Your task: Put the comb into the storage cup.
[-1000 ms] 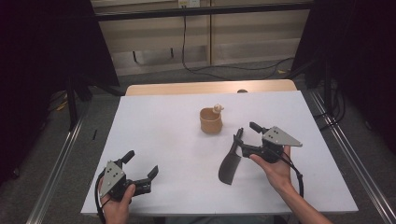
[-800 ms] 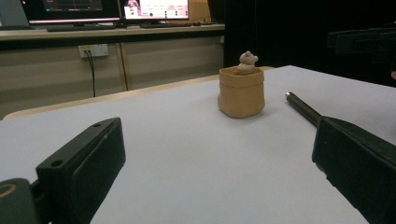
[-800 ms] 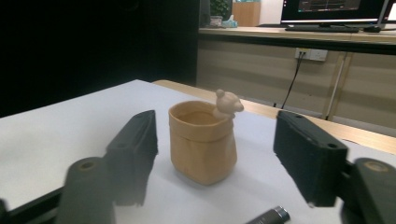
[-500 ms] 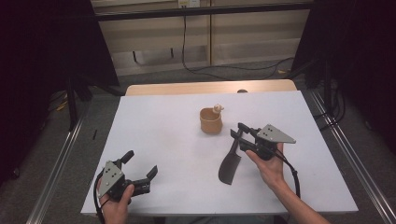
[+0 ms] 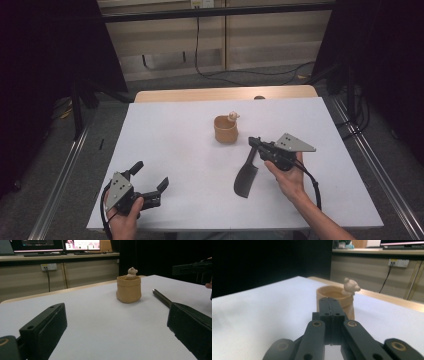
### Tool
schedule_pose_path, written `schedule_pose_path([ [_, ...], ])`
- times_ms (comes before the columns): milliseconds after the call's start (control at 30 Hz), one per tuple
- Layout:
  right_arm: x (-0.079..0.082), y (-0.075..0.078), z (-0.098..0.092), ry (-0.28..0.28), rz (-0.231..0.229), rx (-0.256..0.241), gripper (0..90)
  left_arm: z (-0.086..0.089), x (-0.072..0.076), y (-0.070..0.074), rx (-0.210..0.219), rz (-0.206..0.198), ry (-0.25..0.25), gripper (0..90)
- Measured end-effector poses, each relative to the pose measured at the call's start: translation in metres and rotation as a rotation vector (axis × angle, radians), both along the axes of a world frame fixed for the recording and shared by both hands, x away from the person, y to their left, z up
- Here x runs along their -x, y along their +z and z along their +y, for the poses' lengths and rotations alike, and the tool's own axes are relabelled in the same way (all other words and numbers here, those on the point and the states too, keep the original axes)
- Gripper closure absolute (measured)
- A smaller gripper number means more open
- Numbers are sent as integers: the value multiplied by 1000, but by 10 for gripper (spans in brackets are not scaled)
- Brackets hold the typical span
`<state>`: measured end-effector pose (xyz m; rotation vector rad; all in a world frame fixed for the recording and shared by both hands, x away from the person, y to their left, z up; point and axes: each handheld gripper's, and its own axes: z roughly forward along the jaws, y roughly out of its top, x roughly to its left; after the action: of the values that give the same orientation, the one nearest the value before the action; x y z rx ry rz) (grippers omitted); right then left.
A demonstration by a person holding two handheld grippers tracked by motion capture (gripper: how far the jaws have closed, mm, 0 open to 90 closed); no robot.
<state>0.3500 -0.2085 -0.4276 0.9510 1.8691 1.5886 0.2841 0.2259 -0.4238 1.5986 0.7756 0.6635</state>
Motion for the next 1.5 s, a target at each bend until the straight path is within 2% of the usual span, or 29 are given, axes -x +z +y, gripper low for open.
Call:
schedule_pose_path([
  [67,-1,-1,0,6,9,-3,900,0,0,0,2,1,0,27],
  [133,-2,-2,2,33,46,17,900,-1,0,0,1,1,-1,27],
  [200,-1,-1,4,66,73,15,900,-1,0,0,-3,1,-4,27],
  [433,-1,3,13,146,159,106,900,-1,-1,0,-8,4,0,27],
  [467,-1,3,13,146,159,106,900,-1,-1,0,-6,4,1,27],
  [500,-2,3,14,161,185,112,900,-1,-1,0,-10,5,-1,27],
  [567,-2,3,16,176,208,131,900,-1,-1,0,-8,3,-1,27],
  [767,-4,6,19,199,259,129,900,-1,-2,0,-10,4,4,27],
  [967,-9,6,25,225,304,176,900,-1,-1,0,-10,1,4,27],
  [1033,-10,5,27,237,318,167,900,-1,-2,0,-7,5,3,27],
  [1100,-10,1,29,245,345,197,900,-1,-2,0,-10,4,0,27],
  [1300,-12,-5,33,245,408,235,900,0,-2,0,-10,3,1,27],
  [1500,-12,-7,36,266,449,264,900,-2,-2,0,-12,6,1,27],
])
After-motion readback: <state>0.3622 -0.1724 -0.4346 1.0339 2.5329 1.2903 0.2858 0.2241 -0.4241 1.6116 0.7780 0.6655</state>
